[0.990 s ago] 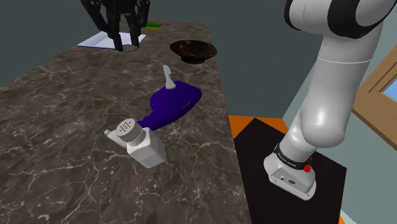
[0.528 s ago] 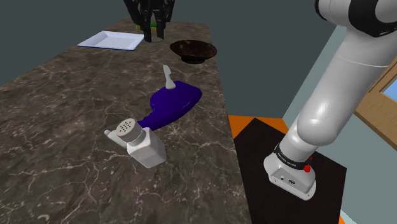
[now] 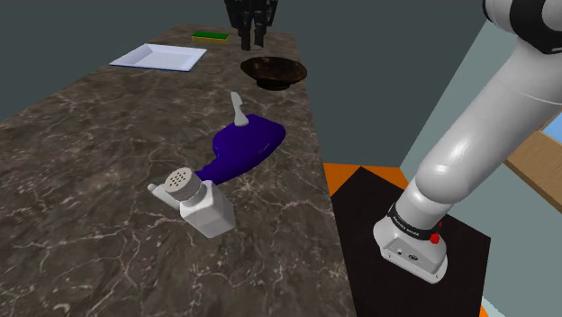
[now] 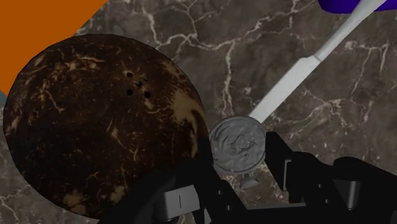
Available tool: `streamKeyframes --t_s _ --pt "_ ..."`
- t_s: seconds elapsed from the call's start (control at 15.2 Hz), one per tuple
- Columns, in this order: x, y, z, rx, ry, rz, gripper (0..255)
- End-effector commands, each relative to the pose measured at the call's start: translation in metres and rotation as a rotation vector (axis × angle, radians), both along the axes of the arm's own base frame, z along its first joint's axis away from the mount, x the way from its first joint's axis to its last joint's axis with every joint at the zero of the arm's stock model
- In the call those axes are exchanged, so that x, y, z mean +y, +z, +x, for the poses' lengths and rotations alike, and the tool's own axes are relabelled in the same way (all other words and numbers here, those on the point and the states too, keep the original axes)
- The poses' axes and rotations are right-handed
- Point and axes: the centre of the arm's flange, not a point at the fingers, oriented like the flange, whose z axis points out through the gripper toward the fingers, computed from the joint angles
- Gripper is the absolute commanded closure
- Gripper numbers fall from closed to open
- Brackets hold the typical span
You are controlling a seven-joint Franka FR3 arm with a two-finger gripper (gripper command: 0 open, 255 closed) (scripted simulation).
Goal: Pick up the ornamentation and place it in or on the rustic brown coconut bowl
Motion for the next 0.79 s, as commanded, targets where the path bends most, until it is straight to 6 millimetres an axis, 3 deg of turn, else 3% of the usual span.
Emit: streamKeyframes --t_s 0.0,0.4,0.73 --pt "-0.025 0.004 0.005 0.0 0.003 0.0 255" --pt "-0.103 0.006 0.019 0.0 0.003 0.0 255" --pt "-0.11 -0.015 0.02 0.0 0.003 0.0 255"
